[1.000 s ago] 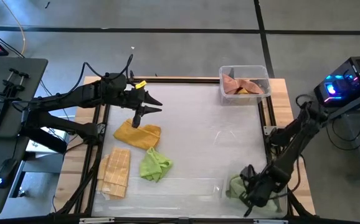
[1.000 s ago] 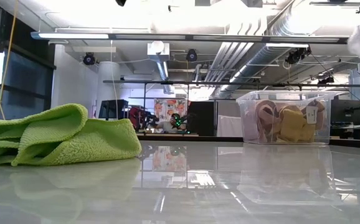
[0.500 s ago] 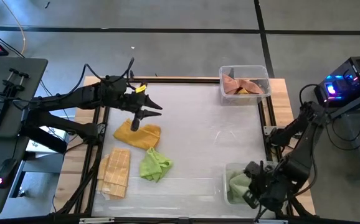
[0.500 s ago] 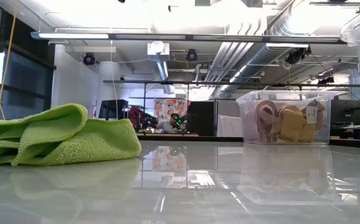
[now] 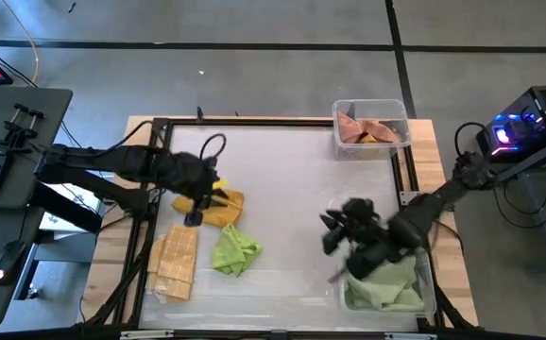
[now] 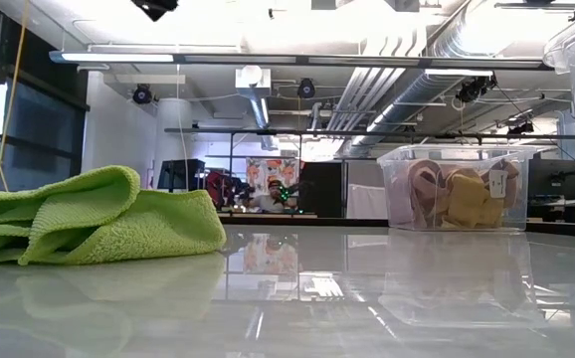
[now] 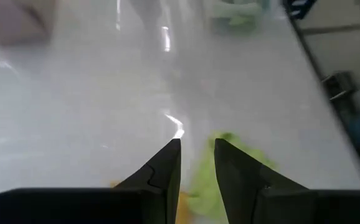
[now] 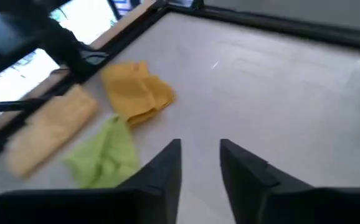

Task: Sort microfiber towel by color & place in baskets
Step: Put the green microfiber towel into the bottom transparent bin

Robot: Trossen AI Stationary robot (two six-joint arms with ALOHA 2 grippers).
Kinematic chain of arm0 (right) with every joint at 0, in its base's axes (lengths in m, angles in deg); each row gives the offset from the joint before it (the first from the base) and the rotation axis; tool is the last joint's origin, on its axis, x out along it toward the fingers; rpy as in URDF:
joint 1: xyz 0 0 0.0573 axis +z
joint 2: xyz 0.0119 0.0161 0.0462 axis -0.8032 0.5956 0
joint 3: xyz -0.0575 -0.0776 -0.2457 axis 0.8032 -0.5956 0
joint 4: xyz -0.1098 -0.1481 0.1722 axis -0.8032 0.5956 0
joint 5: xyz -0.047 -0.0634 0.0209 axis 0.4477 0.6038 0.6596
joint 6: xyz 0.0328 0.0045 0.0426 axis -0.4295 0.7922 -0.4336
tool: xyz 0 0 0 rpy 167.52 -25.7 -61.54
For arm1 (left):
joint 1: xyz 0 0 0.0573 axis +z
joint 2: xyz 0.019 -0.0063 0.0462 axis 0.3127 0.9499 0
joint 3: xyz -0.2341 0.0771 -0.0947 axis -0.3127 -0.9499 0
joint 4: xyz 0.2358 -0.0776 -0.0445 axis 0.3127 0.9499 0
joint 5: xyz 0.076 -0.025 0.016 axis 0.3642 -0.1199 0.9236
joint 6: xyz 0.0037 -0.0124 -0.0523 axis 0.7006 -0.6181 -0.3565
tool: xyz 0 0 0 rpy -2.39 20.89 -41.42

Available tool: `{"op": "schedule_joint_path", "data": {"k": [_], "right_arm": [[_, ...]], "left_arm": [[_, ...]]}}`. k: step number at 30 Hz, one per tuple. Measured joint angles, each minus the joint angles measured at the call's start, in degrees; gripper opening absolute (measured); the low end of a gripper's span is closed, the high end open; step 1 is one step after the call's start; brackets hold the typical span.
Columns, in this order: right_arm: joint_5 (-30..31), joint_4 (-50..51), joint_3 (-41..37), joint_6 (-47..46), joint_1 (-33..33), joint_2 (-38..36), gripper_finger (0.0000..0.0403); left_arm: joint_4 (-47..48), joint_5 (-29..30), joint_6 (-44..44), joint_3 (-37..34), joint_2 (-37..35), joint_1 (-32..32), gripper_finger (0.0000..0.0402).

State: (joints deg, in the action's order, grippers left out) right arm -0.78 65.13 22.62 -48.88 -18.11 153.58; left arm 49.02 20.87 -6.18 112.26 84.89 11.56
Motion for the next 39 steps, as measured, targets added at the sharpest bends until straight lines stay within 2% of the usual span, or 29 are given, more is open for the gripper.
{"op": "schedule_joint_path", "data": {"k": [3, 5, 9, 12, 15, 19, 23, 26, 28, 34, 39], "right_arm": [[-5.01, -6.89, -1.86, 13.23, -6.46, 0.01, 0.0139], [-10.15, -11.88, -2.77, 18.42, -10.56, 0.01, 0.0155], [-18.7, -21.28, -4.95, 24.16, -16.57, 0.01, 0.0169], [-23.06, -25.57, -6.48, 28.15, -18.84, 0.01, 0.0169], [-26.73, -27.88, -6.9, 27.93, -19.79, 0.01, 0.017], [-27.93, -28.74, -6.9, 28.36, -18.73, 0.17, 0.017], [-27.47, -28.62, -6.9, 28.27, -17.21, 0.49, 0.017], [-26.92, -28.65, -6.9, 27.46, -16.43, 0.53, 0.017], [-26.91, -28.65, -6.9, 28.84, -16.13, 0.53, 0.017], [-27.11, -28.66, -6.9, 26.97, -15.67, 0.53, 0.017], [-27.46, -28.64, -6.9, 27.58, -15.67, 0.53, 0.017]], "left_arm": [[0.66, 4.21, -12.45, 0.0, 0.0, -4.24, 0.0079], [1.02, 7.31, -19.77, -0.07, -0.01, -7.37, 0.0072], [-0.96, 14.27, -33.19, -4.35, -0.05, -13.77, 0.0055], [-3.78, 19.17, -47.0, -10.27, -0.01, -17.02, 0.005], [-12.07, 19.1, -55.37, -17.78, 0.02, -18.61, 0.0063], [-28.75, 17.13, -53.08, -27.2, 0.12, -19.82, 0.0108], [-40.0, 15.1, -40.52, -32.85, 1.96, -20.46, 0.0161], [-40.62, 12.79, -27.79, -32.96, 5.19, -21.0, 0.019], [-41.46, 12.46, -23.93, -33.03, 8.0, -21.19, 0.0203], [-43.92, 12.37, -22.39, -32.92, 17.78, -21.15, 0.0214], [-43.8, 11.07, -24.81, -31.85, 24.49, -21.15, 0.0199]]}}
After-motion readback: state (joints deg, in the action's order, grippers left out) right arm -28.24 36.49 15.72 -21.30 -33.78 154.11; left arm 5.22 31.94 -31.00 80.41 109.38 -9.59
